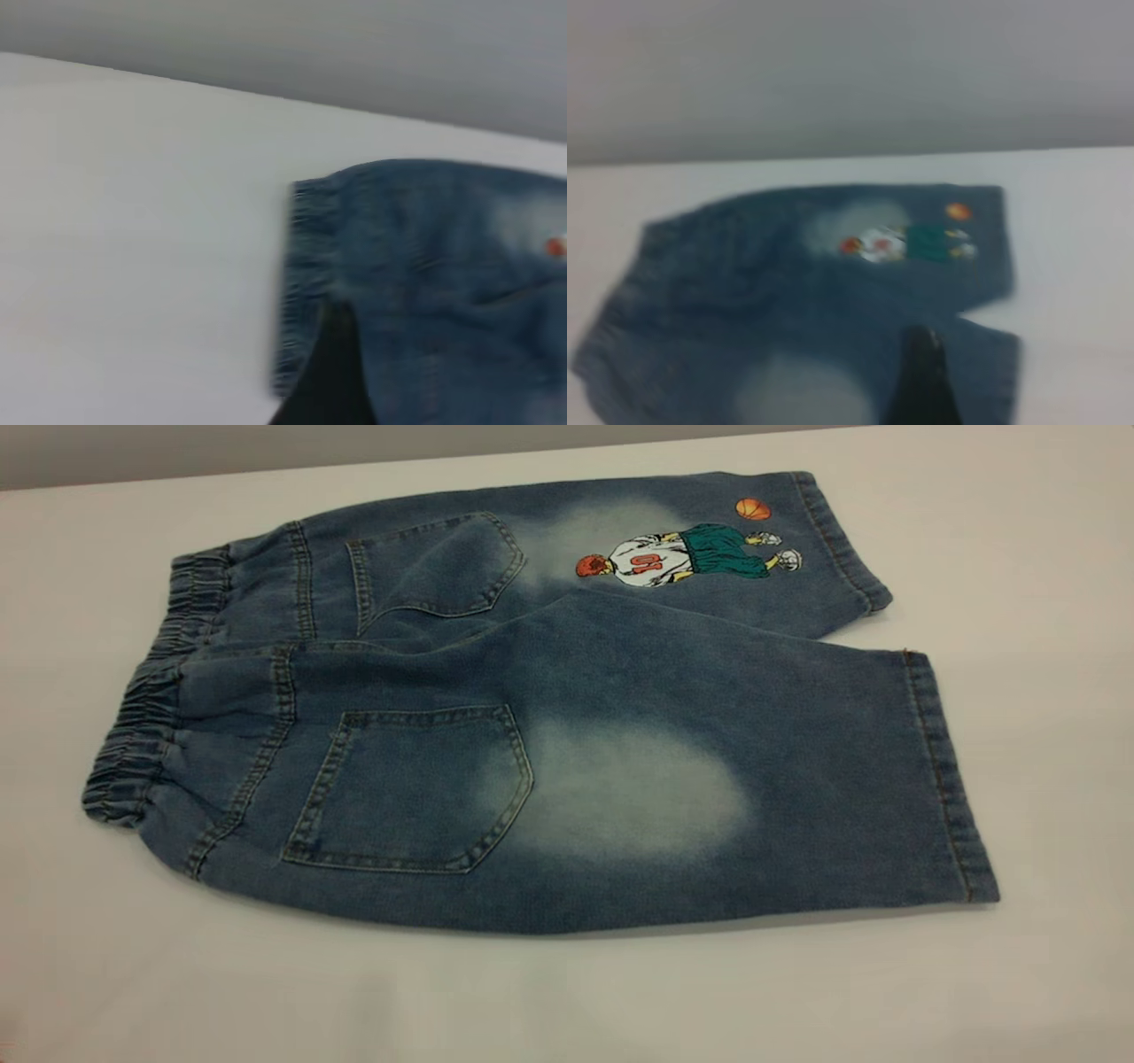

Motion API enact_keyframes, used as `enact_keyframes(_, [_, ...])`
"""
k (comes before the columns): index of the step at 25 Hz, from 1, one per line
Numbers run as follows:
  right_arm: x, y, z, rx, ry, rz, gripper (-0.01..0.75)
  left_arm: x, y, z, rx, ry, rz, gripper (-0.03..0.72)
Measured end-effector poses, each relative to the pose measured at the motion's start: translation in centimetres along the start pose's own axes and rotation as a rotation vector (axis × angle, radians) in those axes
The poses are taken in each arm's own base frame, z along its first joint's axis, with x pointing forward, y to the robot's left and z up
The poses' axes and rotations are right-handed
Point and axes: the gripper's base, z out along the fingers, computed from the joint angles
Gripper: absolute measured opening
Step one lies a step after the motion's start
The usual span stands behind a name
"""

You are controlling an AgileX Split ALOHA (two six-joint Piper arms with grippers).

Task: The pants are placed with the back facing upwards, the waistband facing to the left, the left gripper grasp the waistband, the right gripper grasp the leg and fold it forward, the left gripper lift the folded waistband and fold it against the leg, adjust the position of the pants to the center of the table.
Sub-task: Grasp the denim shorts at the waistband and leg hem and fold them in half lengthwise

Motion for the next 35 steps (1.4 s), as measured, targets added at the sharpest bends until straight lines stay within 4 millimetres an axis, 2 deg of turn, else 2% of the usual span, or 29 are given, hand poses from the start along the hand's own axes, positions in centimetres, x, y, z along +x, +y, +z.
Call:
enact_keyframes(4, [-1.8,-0.4,3.6,-0.045,0.057,0.069,0.465,-1.5,-0.9,3.8,0.05,0.041,-0.048,0.59])
enact_keyframes(8, [-1.9,-0.8,7.3,-0.109,0.201,0.143,0.465,-2.2,-1.0,7.8,0.034,0.079,-0.059,0.59])
enact_keyframes(14, [-0.9,-0.9,12.5,-0.284,0.412,0.229,0.465,-1.5,-0.9,13.3,-0.001,0.197,-0.096,0.59])
enact_keyframes(17, [0.5,-1.2,15.0,-0.359,0.491,0.3,0.465,-0.9,-0.6,15.6,-0.02,0.233,-0.099,0.59])
enact_keyframes(20, [2.2,-2.1,17.4,-0.359,0.534,0.337,0.465,-0.2,-0.4,17.4,-0.036,0.272,-0.101,0.59])
enact_keyframes(24, [4.0,-3.0,20.0,-0.368,0.609,0.37,0.465,0.2,-0.3,18.6,-0.046,0.282,-0.093,0.59])
enact_keyframes(35, [10.1,-5.4,25.2,-0.373,0.803,0.459,0.465,0.0,-0.3,18.6,-0.038,0.262,-0.046,0.59])
